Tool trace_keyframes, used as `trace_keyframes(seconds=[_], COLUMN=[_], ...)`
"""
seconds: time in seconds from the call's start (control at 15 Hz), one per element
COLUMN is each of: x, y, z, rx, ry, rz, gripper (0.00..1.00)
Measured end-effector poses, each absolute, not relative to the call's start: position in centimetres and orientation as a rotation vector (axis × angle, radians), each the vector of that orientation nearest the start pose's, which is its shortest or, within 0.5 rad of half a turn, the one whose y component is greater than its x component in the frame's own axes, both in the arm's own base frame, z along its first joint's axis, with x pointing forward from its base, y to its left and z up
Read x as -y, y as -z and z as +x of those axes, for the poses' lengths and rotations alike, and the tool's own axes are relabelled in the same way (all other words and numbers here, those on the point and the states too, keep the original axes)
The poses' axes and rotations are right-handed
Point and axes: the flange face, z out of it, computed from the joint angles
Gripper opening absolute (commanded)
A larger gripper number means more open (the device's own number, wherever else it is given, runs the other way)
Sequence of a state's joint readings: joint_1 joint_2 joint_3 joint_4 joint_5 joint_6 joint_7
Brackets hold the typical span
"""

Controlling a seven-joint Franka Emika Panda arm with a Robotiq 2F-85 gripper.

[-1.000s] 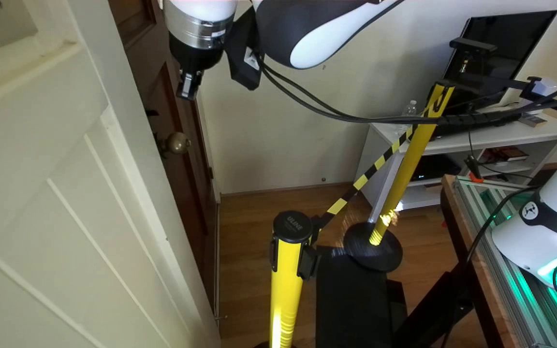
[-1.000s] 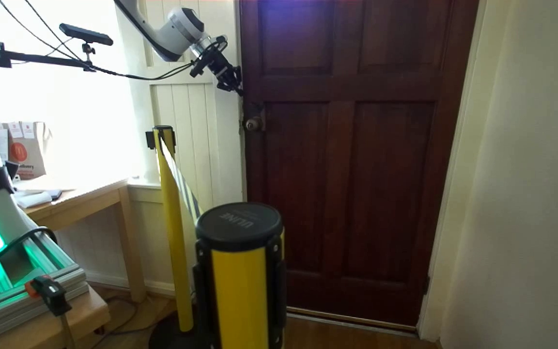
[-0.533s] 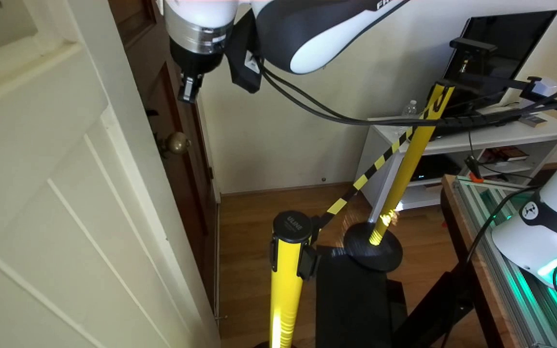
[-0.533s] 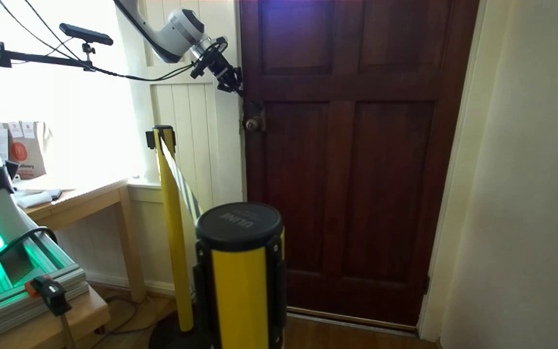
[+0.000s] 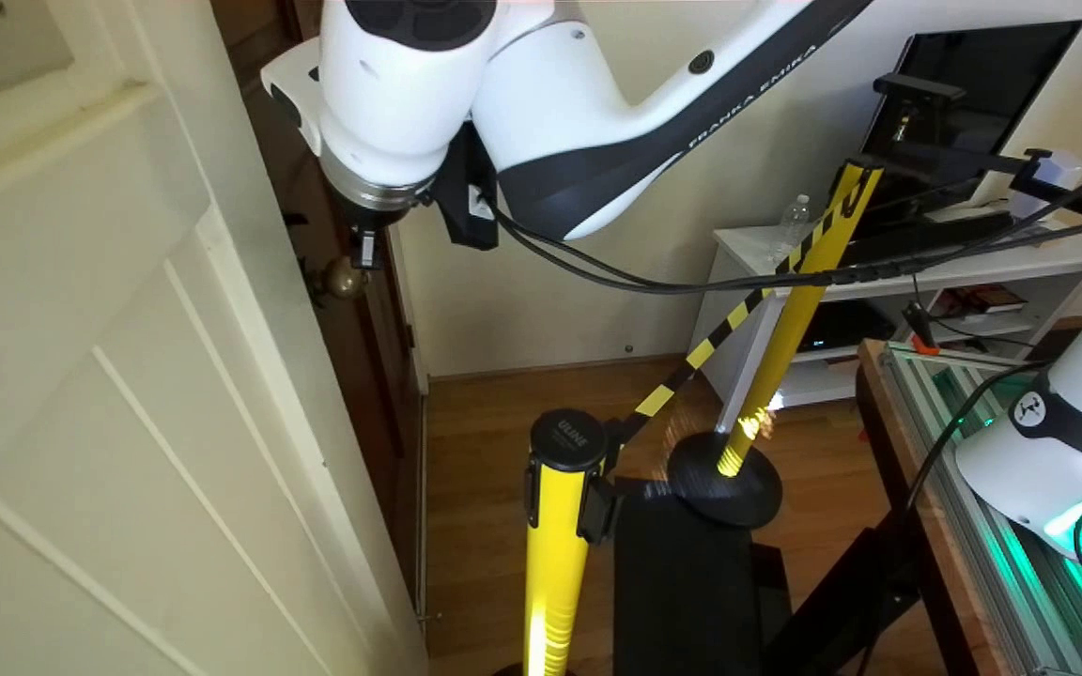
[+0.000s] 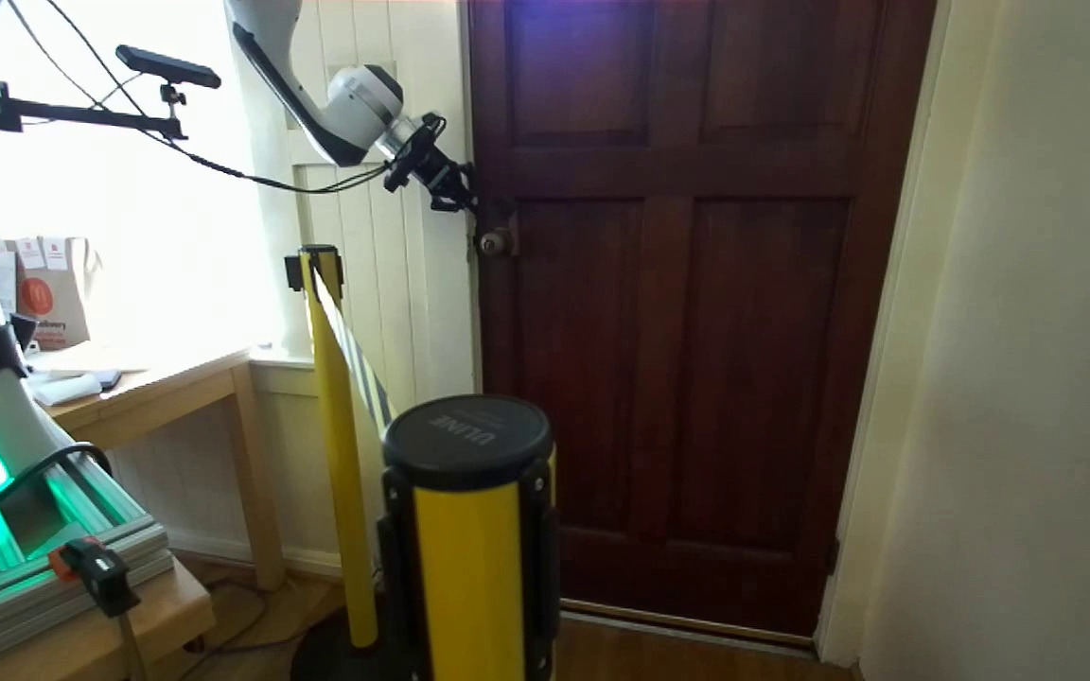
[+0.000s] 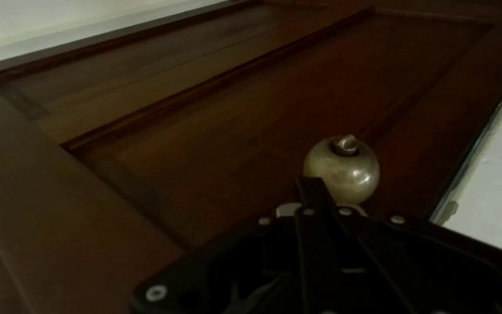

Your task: Unlock the lock on the door.

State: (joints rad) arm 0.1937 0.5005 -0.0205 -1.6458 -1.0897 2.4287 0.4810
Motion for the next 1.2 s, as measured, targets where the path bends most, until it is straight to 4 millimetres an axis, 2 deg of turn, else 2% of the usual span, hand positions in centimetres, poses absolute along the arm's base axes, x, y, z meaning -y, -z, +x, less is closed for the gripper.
trace_keyframes(seconds=[0.73,1.2], x=[-12.45,-12.35], y=[-35.33,-35.74], z=[70.07,70.27], rx=[-0.596,-0.688], ry=[-0.681,-0.737], rz=[2.275,2.163], gripper=[0.00,0.00])
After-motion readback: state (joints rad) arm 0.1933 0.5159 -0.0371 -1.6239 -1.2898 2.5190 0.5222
